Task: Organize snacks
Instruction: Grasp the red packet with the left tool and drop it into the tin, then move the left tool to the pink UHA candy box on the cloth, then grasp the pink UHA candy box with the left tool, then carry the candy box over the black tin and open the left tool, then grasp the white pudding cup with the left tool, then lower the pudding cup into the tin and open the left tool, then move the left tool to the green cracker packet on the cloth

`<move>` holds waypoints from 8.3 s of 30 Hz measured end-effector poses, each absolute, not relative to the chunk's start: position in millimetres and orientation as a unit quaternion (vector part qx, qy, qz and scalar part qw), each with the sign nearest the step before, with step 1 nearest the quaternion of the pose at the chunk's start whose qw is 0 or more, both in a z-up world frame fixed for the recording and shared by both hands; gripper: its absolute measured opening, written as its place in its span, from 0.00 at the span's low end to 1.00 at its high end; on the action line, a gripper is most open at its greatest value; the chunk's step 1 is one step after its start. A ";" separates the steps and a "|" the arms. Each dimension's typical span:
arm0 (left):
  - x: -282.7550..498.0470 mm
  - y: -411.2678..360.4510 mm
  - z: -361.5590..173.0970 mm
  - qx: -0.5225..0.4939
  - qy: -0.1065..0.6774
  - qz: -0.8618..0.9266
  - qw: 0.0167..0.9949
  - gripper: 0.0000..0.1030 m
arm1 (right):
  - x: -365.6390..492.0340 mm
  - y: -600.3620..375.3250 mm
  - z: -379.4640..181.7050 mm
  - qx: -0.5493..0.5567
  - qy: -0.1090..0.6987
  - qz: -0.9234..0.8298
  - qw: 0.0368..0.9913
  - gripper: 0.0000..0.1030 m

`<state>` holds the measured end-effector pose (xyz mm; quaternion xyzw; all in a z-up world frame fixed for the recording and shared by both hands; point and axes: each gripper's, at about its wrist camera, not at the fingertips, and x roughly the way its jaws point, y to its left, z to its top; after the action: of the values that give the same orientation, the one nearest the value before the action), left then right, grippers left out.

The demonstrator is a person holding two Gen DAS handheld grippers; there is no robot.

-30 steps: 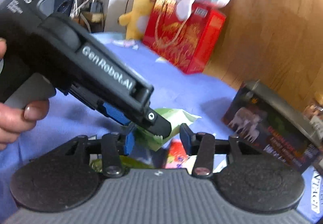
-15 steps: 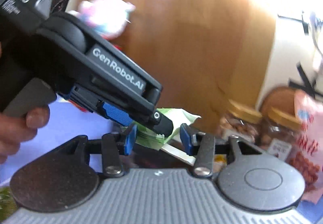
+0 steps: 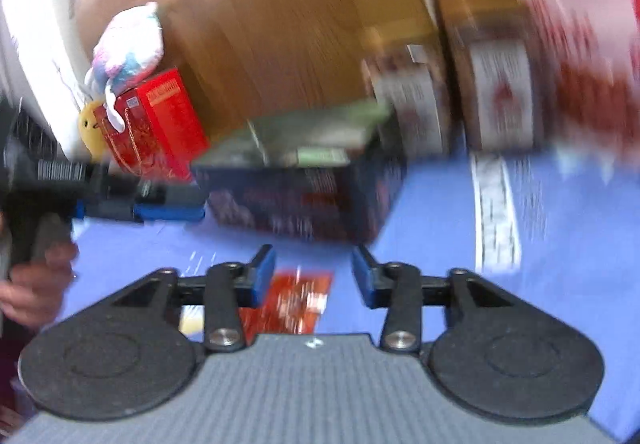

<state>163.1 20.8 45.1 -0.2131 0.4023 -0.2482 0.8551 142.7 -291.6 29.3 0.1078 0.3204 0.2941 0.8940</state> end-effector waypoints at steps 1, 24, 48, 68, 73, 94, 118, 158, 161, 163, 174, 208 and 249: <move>160.7 20.5 35.3 -0.218 0.416 -0.246 0.848 0.51 | 149.7 -293.8 24.8 0.128 0.342 0.294 0.883 0.36; 143.1 18.2 -0.3 -0.278 0.442 -0.211 0.826 0.13 | 150.7 -265.6 15.5 0.230 0.384 0.375 0.812 0.12; 222.7 50.3 63.0 -0.188 0.355 -0.143 0.904 0.22 | 215.1 -192.1 65.6 0.150 0.277 0.307 0.898 0.39; 45.7 56.0 30.4 -0.058 0.367 -0.024 0.928 0.23 | 20.7 -192.5 3.7 -0.092 0.272 0.371 0.883 0.39; 39.4 58.9 29.2 -0.054 0.370 -0.005 0.927 0.24 | 14.9 -206.9 0.7 -0.114 0.252 0.282 0.919 0.43; 36.4 77.4 25.2 -0.069 0.370 0.021 0.926 0.31 | 8.6 -167.2 3.0 -0.084 0.240 0.326 0.910 0.28; 62.9 43.1 19.2 -0.065 0.378 -0.074 0.920 0.48 | 1.2 -180.2 -14.9 -0.089 0.290 0.342 0.889 0.31; 217.7 -2.9 78.4 -0.054 0.302 -0.046 0.951 0.49 | 189.9 -184.0 53.8 -0.016 0.201 0.228 0.953 0.31; 178.0 -4.2 87.2 -0.063 0.302 -0.086 0.947 0.49 | 153.9 -223.7 60.3 0.018 0.191 0.231 0.954 0.31; 151.4 -12.4 82.2 -0.066 0.318 -0.126 0.938 0.49 | 123.6 -255.3 52.3 0.045 0.202 0.240 0.949 0.33; 100.5 -84.4 38.5 -0.080 0.406 -0.245 0.877 0.49 | 36.3 -304.9 -10.7 0.072 0.277 0.182 0.941 0.45; 207.6 -63.9 100.5 -0.082 0.310 -0.188 0.928 0.26 | 164.6 -195.9 50.8 -0.073 0.168 0.250 0.951 0.41; 38.1 -14.3 57.8 0.013 0.309 0.029 0.950 0.39 | 13.3 -227.9 30.0 0.148 0.233 0.211 0.938 0.59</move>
<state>38.1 -14.3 57.8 0.0132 0.3092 0.0286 0.9505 13.3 -227.9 30.0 0.1485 0.2329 0.2114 0.9376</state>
